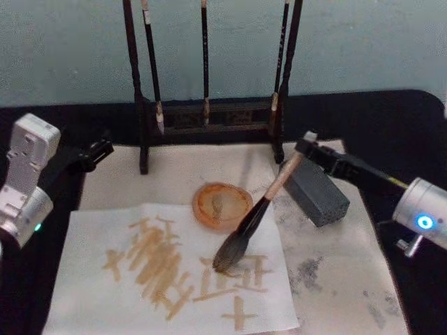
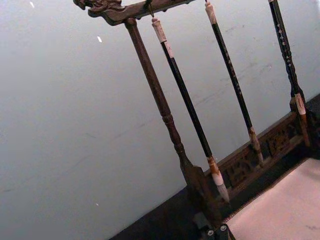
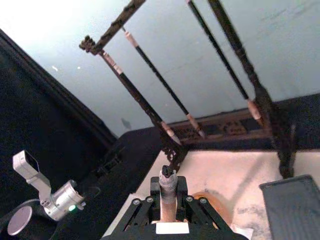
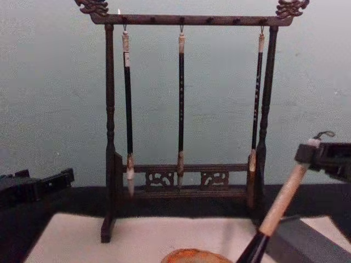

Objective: Pick up the brush from the inkstone, write on the paper, then place the brush back to its original position.

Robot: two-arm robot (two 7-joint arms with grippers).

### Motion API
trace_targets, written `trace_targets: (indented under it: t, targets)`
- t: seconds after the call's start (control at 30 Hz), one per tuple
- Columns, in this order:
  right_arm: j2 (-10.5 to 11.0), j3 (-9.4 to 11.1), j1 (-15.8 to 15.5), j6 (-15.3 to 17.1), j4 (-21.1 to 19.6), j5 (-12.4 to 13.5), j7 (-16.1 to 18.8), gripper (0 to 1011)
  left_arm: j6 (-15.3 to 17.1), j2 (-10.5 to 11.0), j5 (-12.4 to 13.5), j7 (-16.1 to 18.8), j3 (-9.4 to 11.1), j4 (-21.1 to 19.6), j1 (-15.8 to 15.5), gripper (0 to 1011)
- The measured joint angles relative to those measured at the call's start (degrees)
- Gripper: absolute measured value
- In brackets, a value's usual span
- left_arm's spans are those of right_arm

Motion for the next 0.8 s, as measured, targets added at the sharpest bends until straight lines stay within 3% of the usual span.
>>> trace_targets:
  t: [0.23, 0.47, 0.6, 0.8]
  targets:
    - [1.33, 2.32, -1.86, -1.28, -1.64, 1.03, 0.67, 199, 0.00, 0.00, 0.00, 0.00, 0.00, 0.00, 0.00, 1002]
    - [1.76, 3.35, -2.63, -1.91, -3.99, 1.37, 1.28, 199, 0.00, 0.00, 0.00, 0.00, 0.00, 0.00, 0.00, 1002]
    - [1.29, 2.91, -2.05, -1.81, -5.09, 1.00, 1.59, 199, 0.00, 0.00, 0.00, 0.00, 0.00, 0.00, 0.00, 1002]
    - [-0.47, 0.60, 0.12, -0.65, -6.07, -0.65, 1.76, 199, 0.00, 0.00, 0.00, 0.00, 0.00, 0.00, 0.00, 1002]
